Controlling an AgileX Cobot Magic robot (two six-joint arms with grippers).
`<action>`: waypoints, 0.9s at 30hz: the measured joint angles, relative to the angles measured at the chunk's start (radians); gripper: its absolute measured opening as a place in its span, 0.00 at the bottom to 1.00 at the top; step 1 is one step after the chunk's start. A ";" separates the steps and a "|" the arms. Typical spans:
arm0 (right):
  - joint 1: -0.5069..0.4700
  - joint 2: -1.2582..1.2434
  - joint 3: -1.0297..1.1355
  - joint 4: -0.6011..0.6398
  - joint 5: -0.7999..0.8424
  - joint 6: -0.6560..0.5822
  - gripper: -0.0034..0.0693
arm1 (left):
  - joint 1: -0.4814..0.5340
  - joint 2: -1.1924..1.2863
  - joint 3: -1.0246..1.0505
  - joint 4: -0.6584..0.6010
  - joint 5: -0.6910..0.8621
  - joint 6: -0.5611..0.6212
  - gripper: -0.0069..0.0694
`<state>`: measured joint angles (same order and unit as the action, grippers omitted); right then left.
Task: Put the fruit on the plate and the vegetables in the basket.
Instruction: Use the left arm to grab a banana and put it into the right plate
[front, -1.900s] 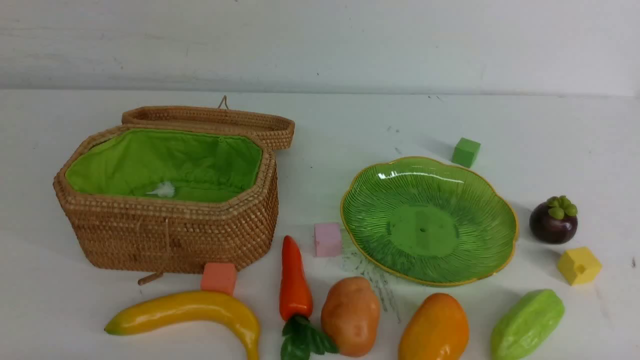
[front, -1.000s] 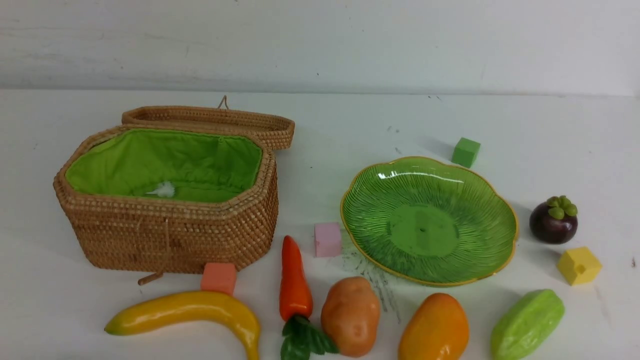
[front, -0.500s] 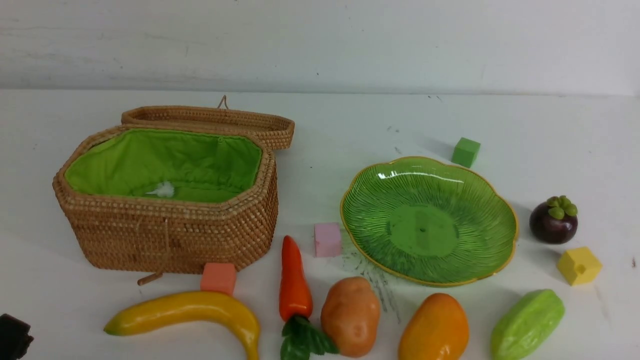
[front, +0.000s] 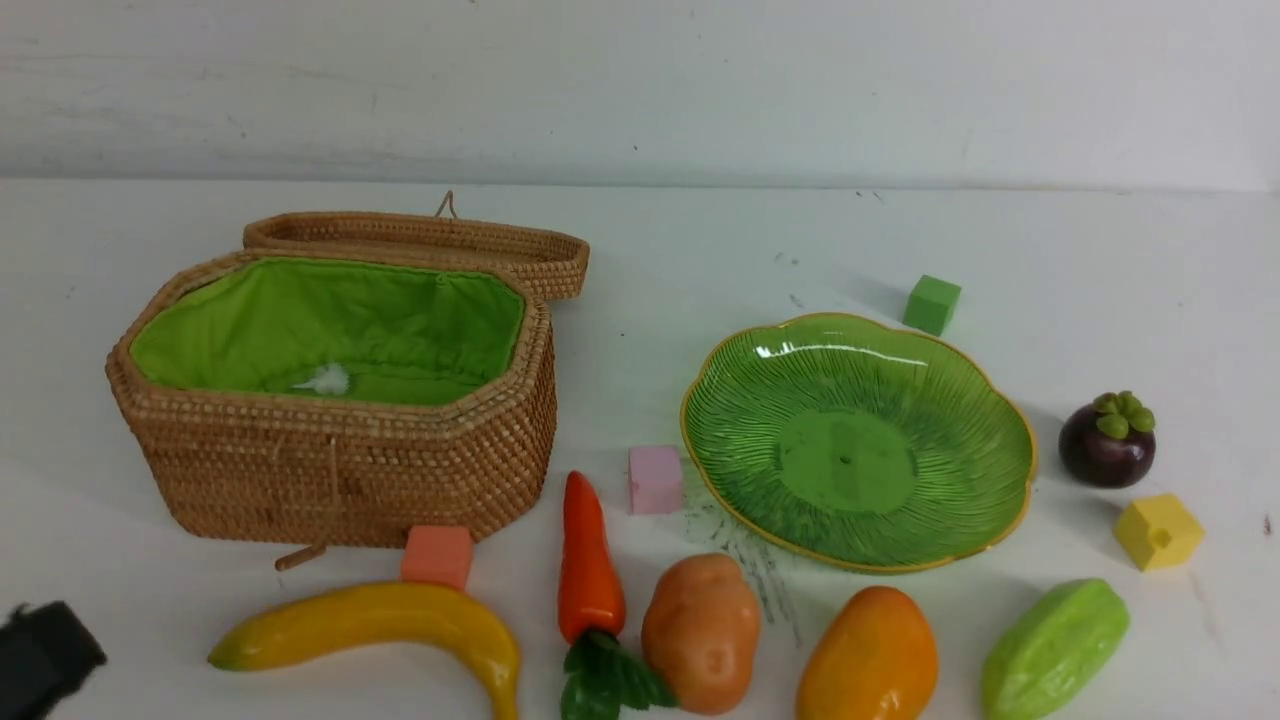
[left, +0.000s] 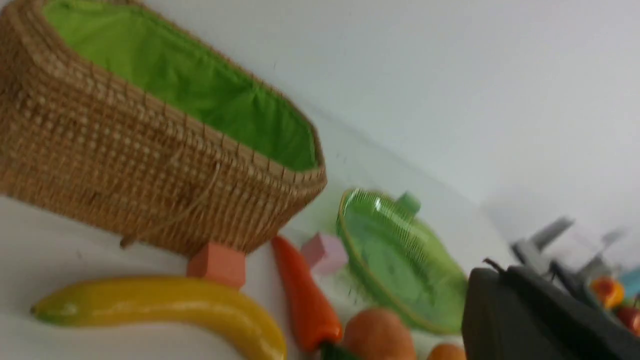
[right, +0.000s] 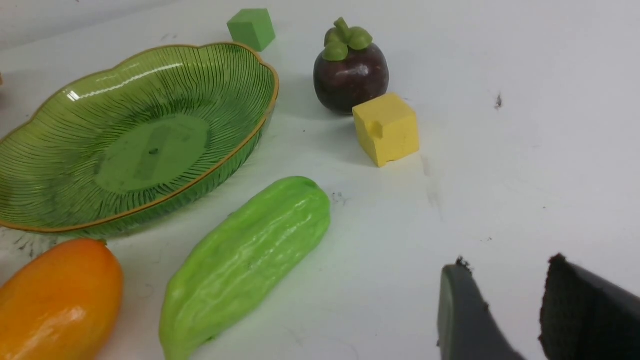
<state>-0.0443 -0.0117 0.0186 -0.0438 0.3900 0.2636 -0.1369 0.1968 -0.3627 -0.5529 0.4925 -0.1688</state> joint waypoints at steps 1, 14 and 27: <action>0.000 0.000 0.000 -0.003 0.000 0.000 0.38 | 0.000 0.046 -0.032 -0.004 0.060 0.035 0.07; 0.000 0.000 0.009 0.242 -0.246 0.246 0.38 | 0.000 0.468 -0.250 -0.046 0.361 0.360 0.07; 0.240 0.190 -0.441 0.320 0.240 -0.005 0.12 | -0.184 0.742 -0.492 0.089 0.591 0.507 0.07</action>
<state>0.1958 0.1781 -0.4220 0.2759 0.6297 0.2591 -0.3214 0.9383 -0.8547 -0.4644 1.0839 0.3381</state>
